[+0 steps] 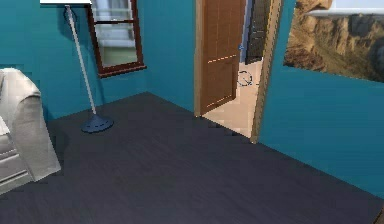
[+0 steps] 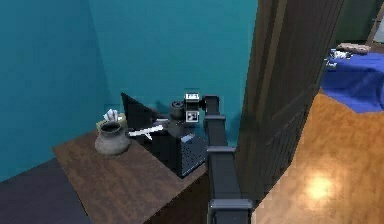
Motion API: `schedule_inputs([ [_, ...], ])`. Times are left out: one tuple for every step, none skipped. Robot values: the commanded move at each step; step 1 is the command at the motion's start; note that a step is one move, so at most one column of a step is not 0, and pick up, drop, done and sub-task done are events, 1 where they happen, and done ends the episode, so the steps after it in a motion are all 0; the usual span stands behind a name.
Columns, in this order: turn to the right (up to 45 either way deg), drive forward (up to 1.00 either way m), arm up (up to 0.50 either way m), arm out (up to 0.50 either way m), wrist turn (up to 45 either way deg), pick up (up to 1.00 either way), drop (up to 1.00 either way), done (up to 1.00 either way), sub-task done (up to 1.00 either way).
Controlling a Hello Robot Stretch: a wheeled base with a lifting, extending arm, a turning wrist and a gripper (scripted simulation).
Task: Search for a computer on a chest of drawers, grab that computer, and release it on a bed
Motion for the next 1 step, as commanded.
schedule_inputs([
  [0.0, 0.0, 0.0, 0.0, 39.0, 0.0, 0.0, 0.0, 0.0],
])
